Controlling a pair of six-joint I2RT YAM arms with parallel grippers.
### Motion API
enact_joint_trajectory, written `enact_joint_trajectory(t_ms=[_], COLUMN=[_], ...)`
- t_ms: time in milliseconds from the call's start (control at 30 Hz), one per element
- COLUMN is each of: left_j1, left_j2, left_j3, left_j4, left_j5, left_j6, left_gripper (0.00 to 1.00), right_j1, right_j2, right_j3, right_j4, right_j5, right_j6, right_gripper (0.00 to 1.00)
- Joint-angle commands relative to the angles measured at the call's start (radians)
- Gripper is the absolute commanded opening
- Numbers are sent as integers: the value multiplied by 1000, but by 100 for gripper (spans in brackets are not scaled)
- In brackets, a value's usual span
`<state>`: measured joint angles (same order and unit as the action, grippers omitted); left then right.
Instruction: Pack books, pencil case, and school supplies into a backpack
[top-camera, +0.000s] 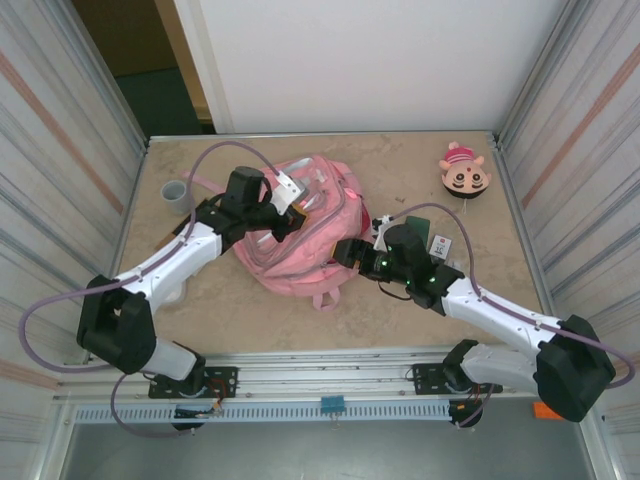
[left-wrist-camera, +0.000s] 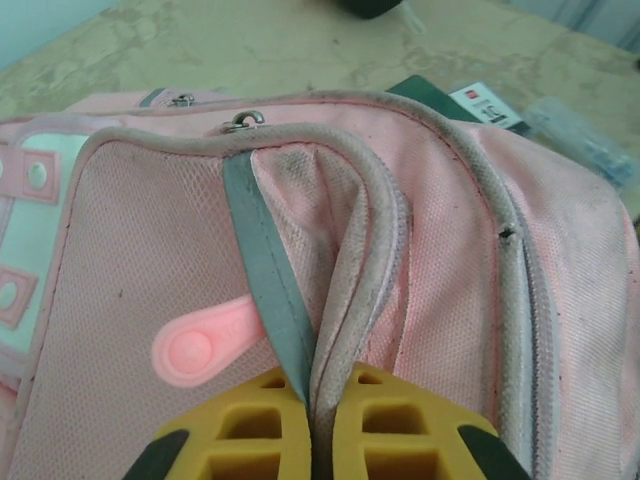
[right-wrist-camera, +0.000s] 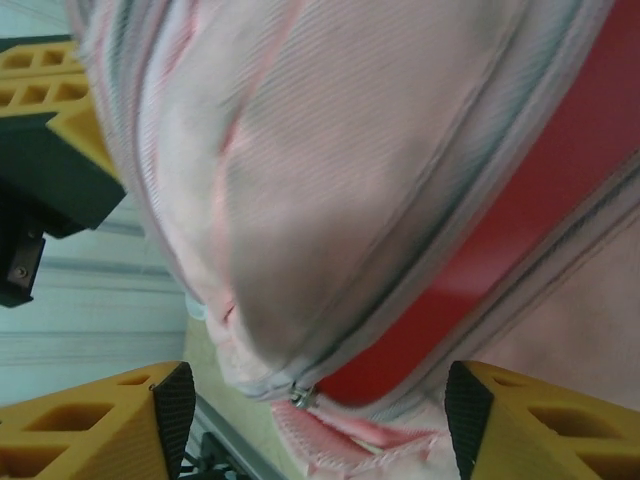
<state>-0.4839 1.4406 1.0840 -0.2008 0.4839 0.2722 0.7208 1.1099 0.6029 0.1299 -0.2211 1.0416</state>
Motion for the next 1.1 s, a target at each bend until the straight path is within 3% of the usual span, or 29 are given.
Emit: enact_joint_trajectory(t_ms=[0, 133, 200, 267, 333, 467, 633, 800, 933, 1067], left_j1=[1, 1, 1, 0, -7, -32, -70, -153, -279, -319], left_j2=[-64, -38, -34, -41, -57, -131, -288, -414, -479, -501], left_j3=[22, 48, 50, 42, 38, 22, -72, -135, -167, -221], left_j4=[100, 56, 52, 54, 45, -18, -57, -120, -160, -180], left_j5=[204, 253, 260, 231, 142, -60, -247, -383, -532, -559], left_j6=[82, 102, 100, 77, 37, -67, -256, -445, -541, -699], left_gripper=[0, 0, 0, 0, 14, 31, 45, 44, 45, 44], right_j1=[-3, -2, -3, -2, -1, 18, 52, 83, 109, 137], right_j2=[25, 66, 85, 95, 97, 97, 106, 132, 157, 159], right_j3=[-9, 26, 48, 63, 63, 71, 106, 142, 164, 166], right_j4=[108, 165, 169, 171, 196, 253, 249, 244, 252, 255], right_j5=[-13, -25, -24, -9, 0, 20, 68, 113, 158, 239], right_j6=[95, 96, 87, 84, 83, 81, 47, 18, 15, 20], right_gripper=[68, 68, 63, 40, 26, 6, 2, 1, 0, 0])
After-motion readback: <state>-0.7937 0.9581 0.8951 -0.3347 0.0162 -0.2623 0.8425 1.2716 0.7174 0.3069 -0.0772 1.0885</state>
